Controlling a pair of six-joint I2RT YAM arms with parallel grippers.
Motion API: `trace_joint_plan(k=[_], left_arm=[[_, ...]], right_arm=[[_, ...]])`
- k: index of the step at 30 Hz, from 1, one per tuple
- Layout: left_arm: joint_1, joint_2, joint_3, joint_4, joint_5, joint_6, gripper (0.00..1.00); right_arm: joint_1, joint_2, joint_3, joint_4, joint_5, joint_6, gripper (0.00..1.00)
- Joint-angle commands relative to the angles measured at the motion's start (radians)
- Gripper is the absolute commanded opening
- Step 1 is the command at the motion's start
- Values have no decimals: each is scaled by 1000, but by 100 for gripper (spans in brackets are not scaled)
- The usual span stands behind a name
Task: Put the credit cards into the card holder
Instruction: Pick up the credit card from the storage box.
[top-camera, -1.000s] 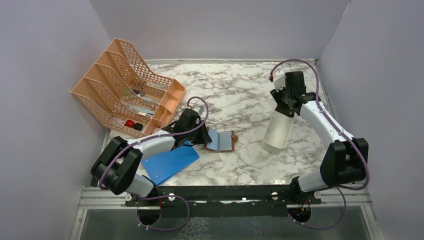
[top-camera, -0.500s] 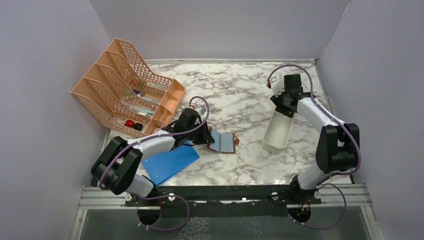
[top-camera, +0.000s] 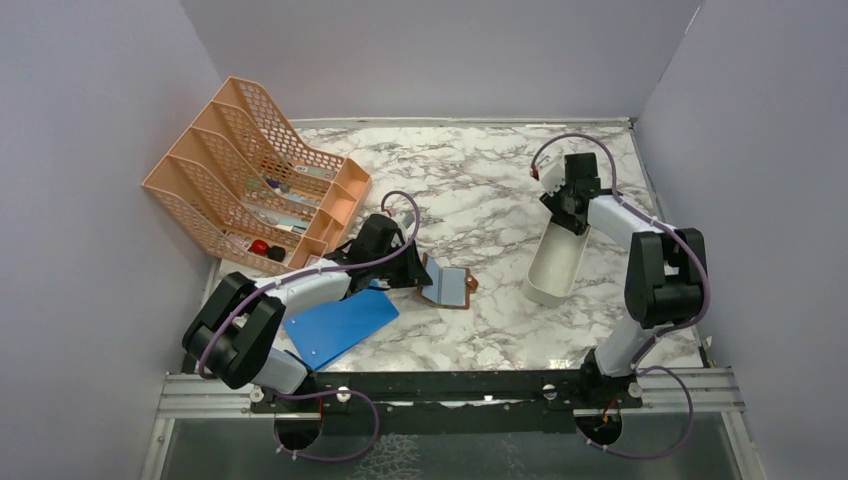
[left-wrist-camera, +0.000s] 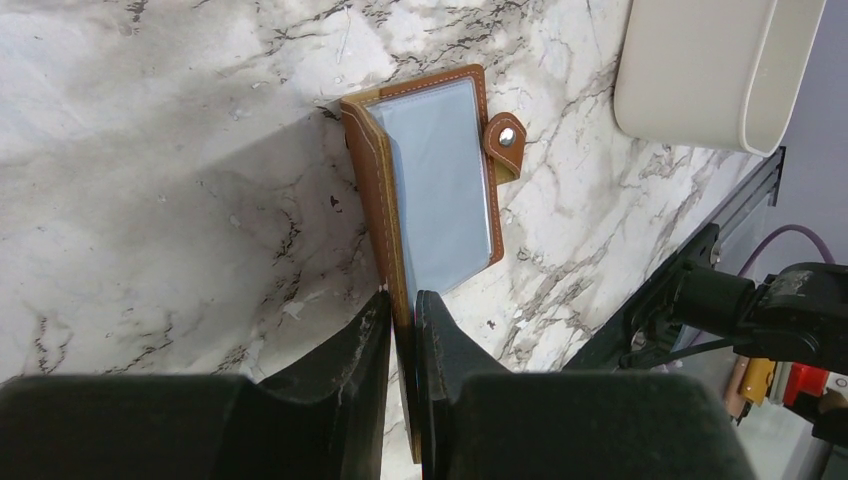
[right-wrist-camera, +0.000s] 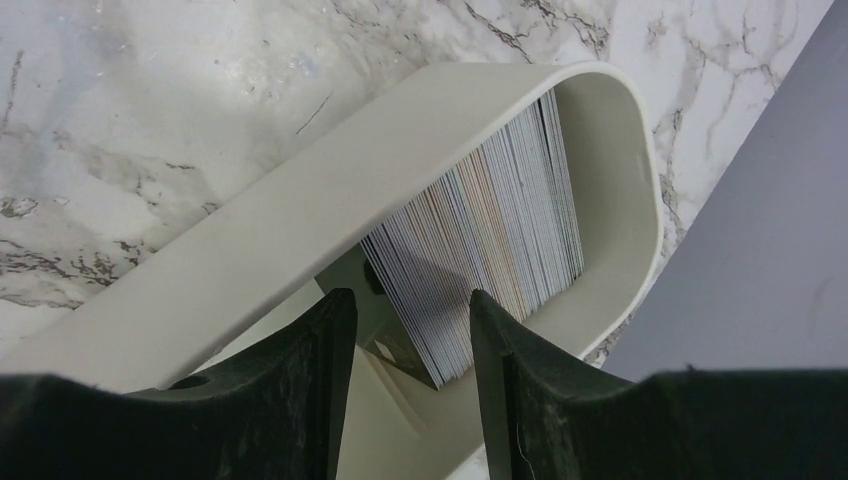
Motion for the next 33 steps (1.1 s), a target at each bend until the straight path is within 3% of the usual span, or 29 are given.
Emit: trace_joint_plan(k=[1,12,20,33], left_arm=[[3,11,33,15,35,3,18],[3,9,29,14,32,5,19],[3,8,29,15,31,5,19],[3,1,27,13,31,7,18]], right_arm=[[-15,43,-11,56,16,-27,50],[-18,10,-3,123,111,0,33],[-18,-17,6,107,101,4,30],[-18,-21,52,31,81,28,15]])
